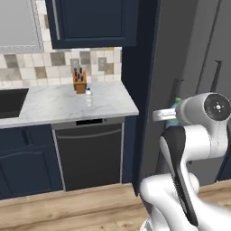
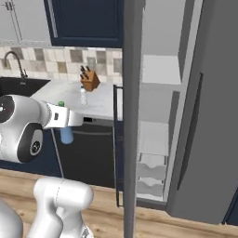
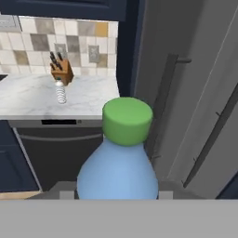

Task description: Take the bottled waters from the counter and place them in the freezer to freeze. Close the freezer door after placing the bottles.

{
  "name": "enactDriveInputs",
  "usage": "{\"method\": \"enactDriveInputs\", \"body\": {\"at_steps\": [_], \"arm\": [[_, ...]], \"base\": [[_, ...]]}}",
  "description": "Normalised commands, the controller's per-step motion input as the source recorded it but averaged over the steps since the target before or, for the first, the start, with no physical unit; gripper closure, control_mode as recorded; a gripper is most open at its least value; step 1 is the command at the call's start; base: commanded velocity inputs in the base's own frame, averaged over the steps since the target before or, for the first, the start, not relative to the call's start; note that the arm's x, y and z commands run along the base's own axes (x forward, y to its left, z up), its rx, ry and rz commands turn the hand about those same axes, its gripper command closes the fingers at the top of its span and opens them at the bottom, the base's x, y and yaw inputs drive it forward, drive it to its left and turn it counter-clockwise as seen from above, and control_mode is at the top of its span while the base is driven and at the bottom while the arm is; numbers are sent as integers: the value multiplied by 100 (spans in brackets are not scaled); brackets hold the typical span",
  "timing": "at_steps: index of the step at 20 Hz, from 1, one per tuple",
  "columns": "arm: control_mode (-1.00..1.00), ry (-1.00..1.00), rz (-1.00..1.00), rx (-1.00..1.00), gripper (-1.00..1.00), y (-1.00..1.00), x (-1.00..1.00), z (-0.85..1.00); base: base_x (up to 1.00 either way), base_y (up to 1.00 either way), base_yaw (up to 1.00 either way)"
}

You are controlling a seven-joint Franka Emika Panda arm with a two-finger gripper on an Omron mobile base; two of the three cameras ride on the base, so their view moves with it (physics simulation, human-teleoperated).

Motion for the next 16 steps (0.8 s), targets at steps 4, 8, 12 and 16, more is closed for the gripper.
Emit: {"method": "enactDriveInputs", "body": {"at_steps": [4, 8, 12, 16], "arm": [[100, 0, 0, 0, 100, 0, 0, 0], [100, 0, 0, 0, 100, 0, 0, 0], [100, 0, 0, 0, 100, 0, 0, 0], [100, 0, 0, 0, 100, 0, 0, 0]], "base": [[0, -66, 0], [-1, -68, 0], [0, -78, 0], [0, -77, 0]]}}
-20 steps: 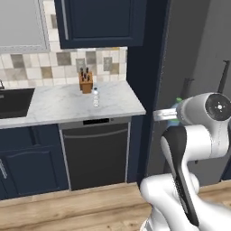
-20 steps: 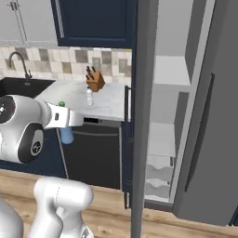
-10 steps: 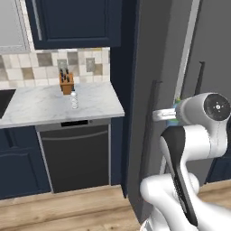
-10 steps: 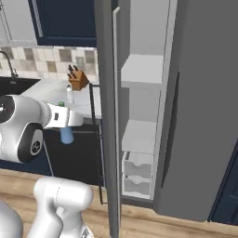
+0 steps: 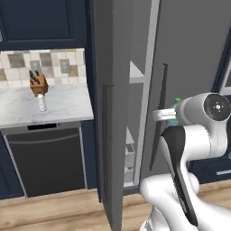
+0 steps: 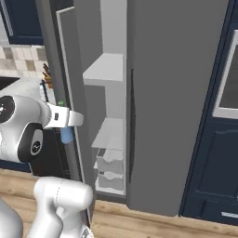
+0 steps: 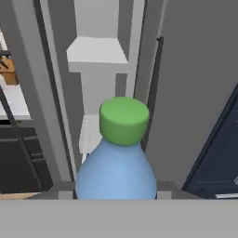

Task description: Take the bottled waters from the counter and place them in the freezer to freeze. Close the freezer door after placing the bottles.

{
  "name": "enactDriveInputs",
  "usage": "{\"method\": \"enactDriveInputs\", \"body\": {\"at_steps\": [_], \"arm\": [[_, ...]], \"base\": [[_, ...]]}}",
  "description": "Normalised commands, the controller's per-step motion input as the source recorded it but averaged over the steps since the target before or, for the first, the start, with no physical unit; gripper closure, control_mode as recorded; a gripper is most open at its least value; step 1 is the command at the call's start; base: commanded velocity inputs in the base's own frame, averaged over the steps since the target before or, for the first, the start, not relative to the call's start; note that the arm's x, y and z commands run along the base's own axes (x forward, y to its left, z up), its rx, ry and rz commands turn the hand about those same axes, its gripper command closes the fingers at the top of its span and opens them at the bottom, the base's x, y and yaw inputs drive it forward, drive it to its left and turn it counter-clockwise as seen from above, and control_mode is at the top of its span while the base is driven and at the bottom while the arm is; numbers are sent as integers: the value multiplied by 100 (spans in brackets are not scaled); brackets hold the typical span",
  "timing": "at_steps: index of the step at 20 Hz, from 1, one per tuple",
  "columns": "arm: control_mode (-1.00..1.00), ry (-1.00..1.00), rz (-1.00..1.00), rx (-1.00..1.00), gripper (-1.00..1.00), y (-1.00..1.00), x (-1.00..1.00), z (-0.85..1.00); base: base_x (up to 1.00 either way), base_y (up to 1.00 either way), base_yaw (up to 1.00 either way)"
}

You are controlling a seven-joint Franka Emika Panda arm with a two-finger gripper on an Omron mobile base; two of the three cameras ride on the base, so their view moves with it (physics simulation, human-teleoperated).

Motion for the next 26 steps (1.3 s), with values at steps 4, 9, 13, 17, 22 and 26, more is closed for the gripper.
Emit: {"method": "enactDriveInputs", "body": {"at_steps": [4, 9, 13, 17, 22, 26], "arm": [[100, 0, 0, 0, 100, 0, 0, 0], [100, 0, 0, 0, 100, 0, 0, 0], [100, 0, 0, 0, 100, 0, 0, 0], [100, 0, 0, 0, 100, 0, 0, 0], [100, 0, 0, 0, 100, 0, 0, 0], [100, 0, 0, 0, 100, 0, 0, 0]], "base": [[5, -68, 0], [50, -54, 12], [45, -56, 30], [26, -22, 39], [13, 0, 48], [30, -18, 37]]}}
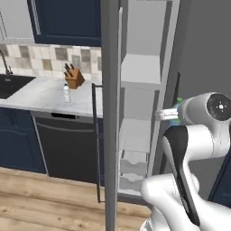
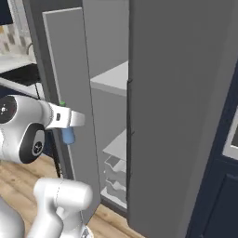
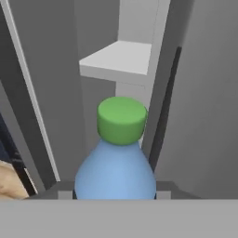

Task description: Take the bottled waters from the counter and place them in the freezer to freeze. Close the freezer door after placing the bottles.

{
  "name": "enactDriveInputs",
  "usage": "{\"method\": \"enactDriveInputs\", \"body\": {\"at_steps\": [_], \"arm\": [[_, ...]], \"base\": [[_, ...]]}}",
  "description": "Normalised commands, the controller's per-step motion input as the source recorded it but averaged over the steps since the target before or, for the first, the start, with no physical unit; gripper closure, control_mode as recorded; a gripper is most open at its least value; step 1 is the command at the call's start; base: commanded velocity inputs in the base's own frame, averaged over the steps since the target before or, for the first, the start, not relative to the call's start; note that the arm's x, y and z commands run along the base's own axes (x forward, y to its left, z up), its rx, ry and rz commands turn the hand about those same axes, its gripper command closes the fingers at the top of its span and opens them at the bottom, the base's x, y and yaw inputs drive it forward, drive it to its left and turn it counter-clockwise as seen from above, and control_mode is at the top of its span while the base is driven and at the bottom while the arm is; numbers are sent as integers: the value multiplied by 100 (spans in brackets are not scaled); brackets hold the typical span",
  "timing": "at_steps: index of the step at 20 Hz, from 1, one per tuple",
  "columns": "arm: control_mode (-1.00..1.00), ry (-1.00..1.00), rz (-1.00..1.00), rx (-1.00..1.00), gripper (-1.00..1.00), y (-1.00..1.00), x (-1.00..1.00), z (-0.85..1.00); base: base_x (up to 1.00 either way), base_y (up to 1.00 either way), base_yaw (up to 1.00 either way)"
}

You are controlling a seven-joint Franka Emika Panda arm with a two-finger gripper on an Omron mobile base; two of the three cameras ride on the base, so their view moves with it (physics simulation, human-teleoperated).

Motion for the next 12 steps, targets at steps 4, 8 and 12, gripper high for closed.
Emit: {"method": "enactDriveInputs", "body": {"at_steps": [4, 8, 12], "arm": [[100, 0, 0, 0, 100, 0, 0, 0], [100, 0, 0, 0, 100, 0, 0, 0], [100, 0, 0, 0, 100, 0, 0, 0]], "base": [[28, -23, 28], [39, -26, 28], [45, -44, 16]]}}
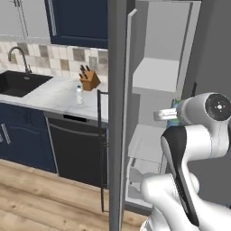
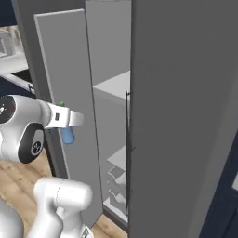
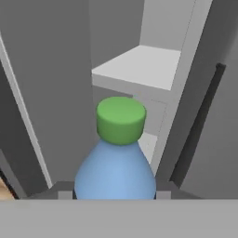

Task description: Take the bottled waters from the counter and place them in the freezer to freeze. Close the freezer door after placing the bottles.

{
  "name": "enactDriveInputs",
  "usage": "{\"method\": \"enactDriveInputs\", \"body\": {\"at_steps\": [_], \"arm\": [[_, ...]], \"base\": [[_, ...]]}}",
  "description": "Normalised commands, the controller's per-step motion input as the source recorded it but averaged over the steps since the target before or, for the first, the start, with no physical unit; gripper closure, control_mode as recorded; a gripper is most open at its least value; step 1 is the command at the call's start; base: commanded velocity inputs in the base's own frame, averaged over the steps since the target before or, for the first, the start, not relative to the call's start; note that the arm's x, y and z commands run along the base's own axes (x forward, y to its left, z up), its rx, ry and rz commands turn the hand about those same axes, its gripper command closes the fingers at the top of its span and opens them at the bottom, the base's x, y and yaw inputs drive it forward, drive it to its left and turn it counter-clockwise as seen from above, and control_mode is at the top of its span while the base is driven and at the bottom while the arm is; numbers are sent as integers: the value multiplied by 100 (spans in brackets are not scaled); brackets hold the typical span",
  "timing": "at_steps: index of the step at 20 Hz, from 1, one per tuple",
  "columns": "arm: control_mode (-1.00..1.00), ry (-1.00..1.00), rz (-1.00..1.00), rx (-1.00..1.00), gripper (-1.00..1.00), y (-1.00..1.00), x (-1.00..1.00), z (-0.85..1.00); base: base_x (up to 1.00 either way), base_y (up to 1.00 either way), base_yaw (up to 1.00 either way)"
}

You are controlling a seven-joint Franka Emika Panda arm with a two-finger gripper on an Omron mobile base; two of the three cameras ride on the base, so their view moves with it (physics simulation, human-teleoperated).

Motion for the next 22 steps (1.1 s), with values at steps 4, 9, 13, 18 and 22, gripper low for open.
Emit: {"method": "enactDriveInputs", "body": {"at_steps": [4, 9, 13, 18, 22], "arm": [[100, 0, 0, 0, 100, 0, 0, 0], [100, 0, 0, 0, 100, 0, 0, 0], [100, 0, 0, 0, 100, 0, 0, 0], [100, 0, 0, 0, 100, 0, 0, 0], [100, 0, 0, 0, 100, 0, 0, 0]], "base": [[53, -36, 6], [34, -4, 0], [35, 1, 0], [50, 0, 0], [51, 0, 0]]}}
